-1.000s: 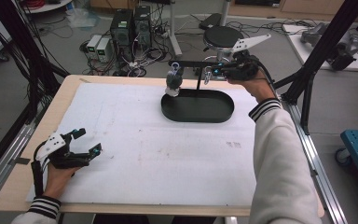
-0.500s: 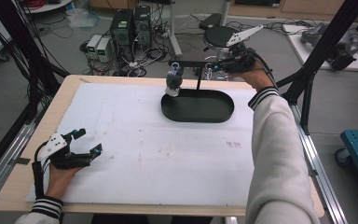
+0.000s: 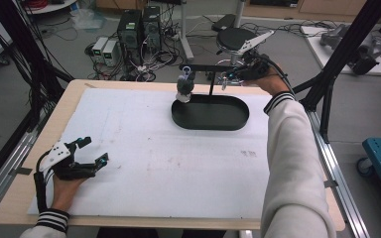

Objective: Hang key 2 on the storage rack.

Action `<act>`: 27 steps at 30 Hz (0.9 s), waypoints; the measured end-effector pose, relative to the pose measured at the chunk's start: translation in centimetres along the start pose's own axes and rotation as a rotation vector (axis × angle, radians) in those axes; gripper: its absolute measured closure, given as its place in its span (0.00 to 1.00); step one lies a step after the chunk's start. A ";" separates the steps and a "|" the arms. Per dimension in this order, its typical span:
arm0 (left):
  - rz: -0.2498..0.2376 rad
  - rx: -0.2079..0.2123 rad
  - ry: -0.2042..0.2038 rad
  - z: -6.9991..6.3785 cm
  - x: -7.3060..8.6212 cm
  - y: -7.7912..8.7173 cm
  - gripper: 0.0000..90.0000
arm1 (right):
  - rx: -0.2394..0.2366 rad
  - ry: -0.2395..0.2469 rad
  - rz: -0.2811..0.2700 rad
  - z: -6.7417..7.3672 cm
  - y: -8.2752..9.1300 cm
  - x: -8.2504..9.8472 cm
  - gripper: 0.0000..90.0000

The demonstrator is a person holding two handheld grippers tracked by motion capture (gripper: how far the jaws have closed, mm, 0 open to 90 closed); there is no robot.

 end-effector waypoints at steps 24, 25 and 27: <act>-0.003 0.007 -0.017 -0.1 0.0 0.0 0.08 | 0.026 -0.021 0.040 -1.5 -1.3 1.0 0.98; -0.003 0.007 -0.017 -0.1 0.0 0.0 0.08 | 0.026 -0.021 0.040 -1.5 -1.3 1.0 0.98; -0.004 0.007 -0.017 -0.1 0.0 0.0 0.08 | 0.032 -0.029 0.043 -1.7 -1.4 1.1 0.98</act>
Point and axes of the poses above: each handheld gripper's, and its own axes: y roughly backward along the jaws, x roughly out of its underside, z roughly to its left, the point moved 8 cm from there along -y, roughly forward along the jaws, and after that the axes turned 9 degrees about z, right-handed, at the moved point
